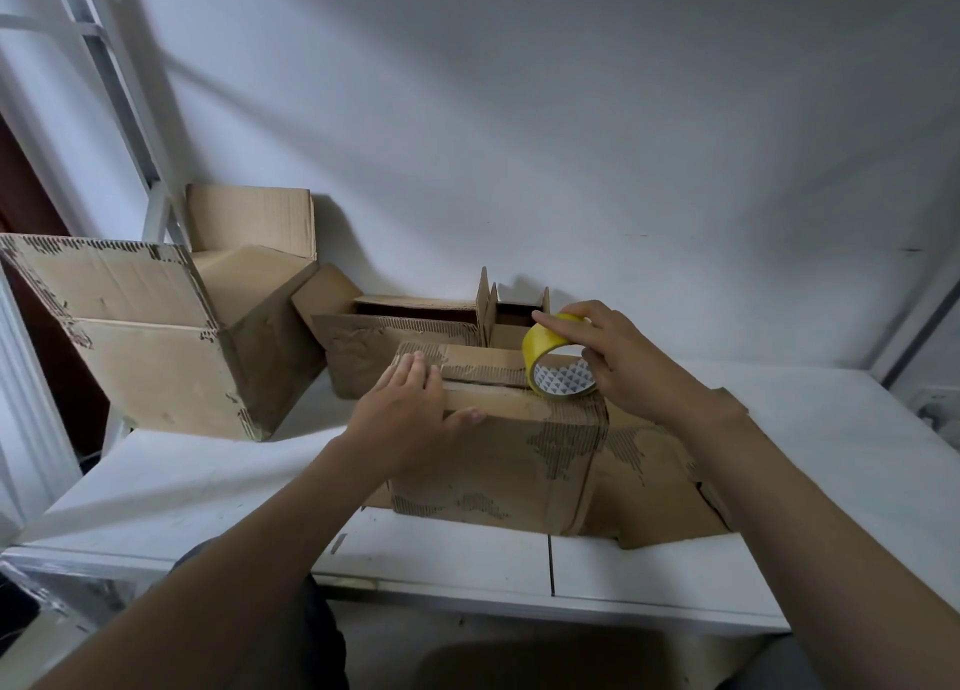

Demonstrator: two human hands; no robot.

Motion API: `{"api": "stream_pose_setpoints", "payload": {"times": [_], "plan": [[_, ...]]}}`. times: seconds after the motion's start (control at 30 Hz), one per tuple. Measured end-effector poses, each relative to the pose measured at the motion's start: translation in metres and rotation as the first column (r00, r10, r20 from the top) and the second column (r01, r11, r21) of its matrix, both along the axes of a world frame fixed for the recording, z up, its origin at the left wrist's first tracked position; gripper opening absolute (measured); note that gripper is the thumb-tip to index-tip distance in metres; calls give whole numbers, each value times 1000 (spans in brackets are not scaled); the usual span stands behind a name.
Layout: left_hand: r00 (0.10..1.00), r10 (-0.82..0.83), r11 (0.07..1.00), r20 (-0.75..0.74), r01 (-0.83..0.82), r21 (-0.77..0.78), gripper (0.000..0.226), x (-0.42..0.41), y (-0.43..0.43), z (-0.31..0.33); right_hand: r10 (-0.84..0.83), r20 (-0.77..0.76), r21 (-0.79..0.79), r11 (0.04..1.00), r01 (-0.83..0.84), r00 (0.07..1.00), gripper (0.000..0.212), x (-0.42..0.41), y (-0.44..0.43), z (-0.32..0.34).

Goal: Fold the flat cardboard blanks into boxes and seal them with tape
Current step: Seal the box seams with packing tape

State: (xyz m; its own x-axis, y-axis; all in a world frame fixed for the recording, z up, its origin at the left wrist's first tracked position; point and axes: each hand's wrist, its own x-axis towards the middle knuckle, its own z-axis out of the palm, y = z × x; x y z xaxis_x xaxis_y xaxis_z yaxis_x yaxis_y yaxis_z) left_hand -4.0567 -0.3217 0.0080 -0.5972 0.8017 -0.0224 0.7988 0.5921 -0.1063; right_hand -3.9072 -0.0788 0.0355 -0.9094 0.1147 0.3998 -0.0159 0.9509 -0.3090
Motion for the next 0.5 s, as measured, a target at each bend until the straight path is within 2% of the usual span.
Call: {"api": "stream_pose_setpoints", "payload": {"times": [0.1, 0.2, 0.27, 0.33, 0.5], "plan": [[1000, 20, 1000, 4, -20, -14, 128, -1, -5, 2, 25, -29, -81, 996, -27, 999, 87, 6, 5, -6], [999, 35, 999, 10, -35, -24, 146, -4, -3, -1, 3, -153, -205, 978, -35, 988, 77, 11, 8, -16], [999, 46, 998, 10, -45, -38, 149, -3, 0, -3, -28, -183, -240, 971, -18, 983, 72, 15, 11, -19], [999, 52, 998, 8, -52, -48, 142, -2, 2, -2, -16, -157, -217, 976, -18, 987, 72, 17, 15, -16], [998, 56, 995, -17, -57, -83, 146, -5, 4, -2, -1, -121, -149, 989, -17, 993, 74, 12, 12, 6]]}}
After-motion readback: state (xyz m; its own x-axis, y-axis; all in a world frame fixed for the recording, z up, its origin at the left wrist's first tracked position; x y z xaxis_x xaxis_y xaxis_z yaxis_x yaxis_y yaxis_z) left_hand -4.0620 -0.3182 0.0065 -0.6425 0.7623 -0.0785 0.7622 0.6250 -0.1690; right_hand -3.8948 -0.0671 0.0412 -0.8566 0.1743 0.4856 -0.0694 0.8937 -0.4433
